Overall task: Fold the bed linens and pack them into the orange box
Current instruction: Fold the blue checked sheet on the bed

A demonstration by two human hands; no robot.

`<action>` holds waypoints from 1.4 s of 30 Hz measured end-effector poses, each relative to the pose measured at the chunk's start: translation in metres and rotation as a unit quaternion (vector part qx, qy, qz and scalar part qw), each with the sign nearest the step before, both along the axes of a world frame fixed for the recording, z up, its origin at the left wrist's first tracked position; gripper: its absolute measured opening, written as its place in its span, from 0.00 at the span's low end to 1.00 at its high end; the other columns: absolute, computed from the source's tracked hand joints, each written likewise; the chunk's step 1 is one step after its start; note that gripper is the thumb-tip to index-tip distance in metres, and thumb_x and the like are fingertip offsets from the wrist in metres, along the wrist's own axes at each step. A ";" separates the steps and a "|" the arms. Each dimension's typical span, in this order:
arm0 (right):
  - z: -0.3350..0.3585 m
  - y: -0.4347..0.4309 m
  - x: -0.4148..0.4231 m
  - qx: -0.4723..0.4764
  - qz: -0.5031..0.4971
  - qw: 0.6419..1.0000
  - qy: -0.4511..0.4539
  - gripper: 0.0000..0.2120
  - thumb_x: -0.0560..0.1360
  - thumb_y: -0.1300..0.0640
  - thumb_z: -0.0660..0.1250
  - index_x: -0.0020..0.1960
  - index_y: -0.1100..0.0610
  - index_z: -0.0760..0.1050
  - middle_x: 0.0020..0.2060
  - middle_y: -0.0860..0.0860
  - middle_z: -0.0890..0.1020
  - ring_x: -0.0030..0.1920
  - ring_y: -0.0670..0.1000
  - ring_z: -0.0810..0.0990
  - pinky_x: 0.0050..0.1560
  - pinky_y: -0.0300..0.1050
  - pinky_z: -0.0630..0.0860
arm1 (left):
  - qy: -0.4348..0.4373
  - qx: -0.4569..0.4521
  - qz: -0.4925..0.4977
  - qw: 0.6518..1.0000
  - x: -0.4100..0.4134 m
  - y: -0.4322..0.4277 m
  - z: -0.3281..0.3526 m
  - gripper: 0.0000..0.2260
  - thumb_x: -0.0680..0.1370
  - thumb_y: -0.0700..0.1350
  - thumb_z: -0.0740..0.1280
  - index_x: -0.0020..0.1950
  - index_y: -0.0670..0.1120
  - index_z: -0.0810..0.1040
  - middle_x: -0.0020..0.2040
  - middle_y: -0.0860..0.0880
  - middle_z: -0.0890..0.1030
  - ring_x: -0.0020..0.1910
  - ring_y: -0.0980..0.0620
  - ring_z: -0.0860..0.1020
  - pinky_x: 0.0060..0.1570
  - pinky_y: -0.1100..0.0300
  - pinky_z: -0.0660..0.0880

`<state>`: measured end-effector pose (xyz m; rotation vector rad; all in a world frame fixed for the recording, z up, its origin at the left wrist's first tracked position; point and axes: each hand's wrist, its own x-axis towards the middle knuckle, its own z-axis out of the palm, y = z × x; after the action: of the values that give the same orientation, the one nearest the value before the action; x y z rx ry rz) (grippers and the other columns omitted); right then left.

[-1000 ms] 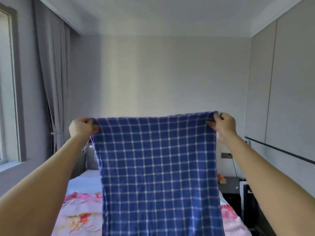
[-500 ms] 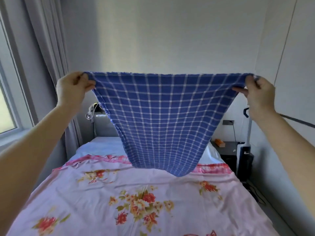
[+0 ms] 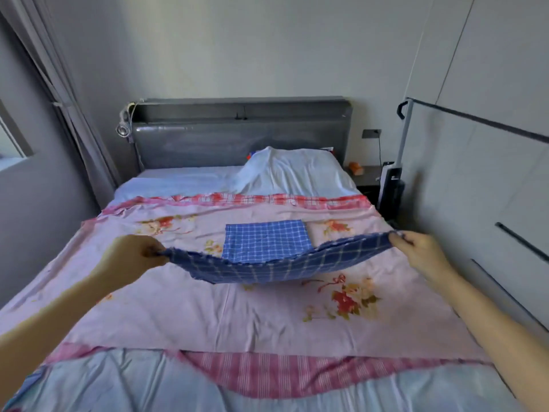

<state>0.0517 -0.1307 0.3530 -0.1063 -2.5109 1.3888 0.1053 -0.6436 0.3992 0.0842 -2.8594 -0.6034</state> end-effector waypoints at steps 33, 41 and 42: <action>-0.075 0.060 0.199 -0.043 0.130 0.952 -0.274 0.09 0.75 0.57 0.68 0.42 0.64 0.80 0.41 0.59 0.83 0.42 0.55 0.80 0.46 0.45 0.74 | -0.237 0.059 0.045 0.969 0.240 0.043 -0.095 0.05 0.74 0.41 0.71 0.41 0.50 0.83 0.41 0.47 0.84 0.40 0.48 0.79 0.44 0.56 0.72; -0.176 0.019 0.096 -0.036 -0.058 0.959 -0.275 0.13 0.77 0.59 0.65 0.38 0.66 0.74 0.34 0.57 0.74 0.39 0.54 0.71 0.40 0.45 0.65 | -0.170 0.153 0.125 0.965 0.097 0.051 -0.191 0.09 0.77 0.40 0.66 0.46 0.36 0.82 0.41 0.40 0.82 0.42 0.41 0.77 0.38 0.57 0.68; -0.186 0.017 0.081 -0.026 -0.071 0.959 -0.273 0.13 0.77 0.58 0.65 0.37 0.65 0.73 0.34 0.57 0.73 0.38 0.54 0.70 0.40 0.45 0.64 | -0.162 0.158 0.133 0.965 0.076 0.051 -0.203 0.09 0.78 0.40 0.65 0.47 0.36 0.82 0.44 0.39 0.82 0.44 0.40 0.77 0.40 0.56 0.68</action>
<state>0.1329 -0.1135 0.1672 -0.7631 -2.8130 1.5276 0.1816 -0.5924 0.1965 0.6644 -2.9443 -1.0644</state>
